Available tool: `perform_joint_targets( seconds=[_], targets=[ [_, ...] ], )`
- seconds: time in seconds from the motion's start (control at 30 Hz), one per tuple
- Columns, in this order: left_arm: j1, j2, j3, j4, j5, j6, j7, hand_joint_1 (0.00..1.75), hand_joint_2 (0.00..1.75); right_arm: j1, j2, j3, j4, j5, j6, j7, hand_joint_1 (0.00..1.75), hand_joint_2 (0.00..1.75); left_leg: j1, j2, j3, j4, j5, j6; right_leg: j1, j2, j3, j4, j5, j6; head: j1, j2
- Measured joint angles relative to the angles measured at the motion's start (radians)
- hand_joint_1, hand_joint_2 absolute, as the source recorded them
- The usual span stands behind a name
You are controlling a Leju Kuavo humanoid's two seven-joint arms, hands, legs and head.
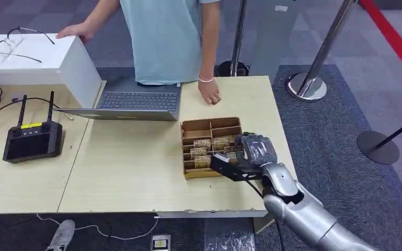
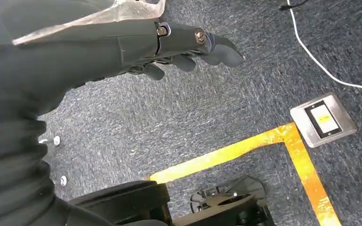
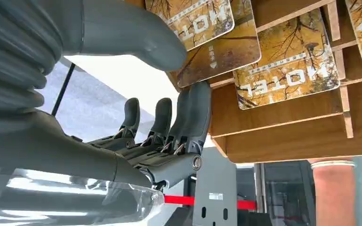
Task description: Pass the card to the sensor for recognition and then transmit it.
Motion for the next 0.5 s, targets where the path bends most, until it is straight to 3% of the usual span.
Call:
perform_joint_targets(
  seconds=[0.1,0.3,0.47,0.5],
  targets=[
    [0.0,0.0,0.0,0.0,-0.001,0.0,0.0,0.0,1.75,0.001,0.004,0.0,0.0,-0.002,-0.006,-0.009,1.01,1.75,0.0,0.0,0.0,0.0,0.0,0.0,0.0,0.0,0.0,0.0,0.0,0.0,0.0,0.0],
    [0.0,0.0,0.0,0.0,-0.003,0.0,0.001,0.0,1.75,0.007,0.011,0.0,0.002,-0.005,-0.016,-0.016,1.4,1.75,0.0,0.0,0.0,0.0,0.0,0.0,0.0,0.0,0.0,0.0,0.0,0.0,0.0,0.0],
    [-0.001,0.0,0.0,0.0,-0.004,0.0,0.001,0.0,1.75,0.015,0.019,0.001,0.006,-0.011,-0.024,-0.022,1.47,1.75,0.0,0.0,0.0,0.0,0.0,0.0,0.0,0.0,0.0,0.0,0.0,0.0,0.0,0.0],
    [-0.001,0.0,0.0,0.0,-0.004,0.0,0.001,0.0,1.75,0.016,0.02,0.001,0.008,-0.013,-0.025,-0.022,1.66,1.75,0.0,0.0,0.0,0.0,0.0,0.0,0.0,0.0,0.0,0.0,0.0,0.0,0.0,0.0]
  ],
)
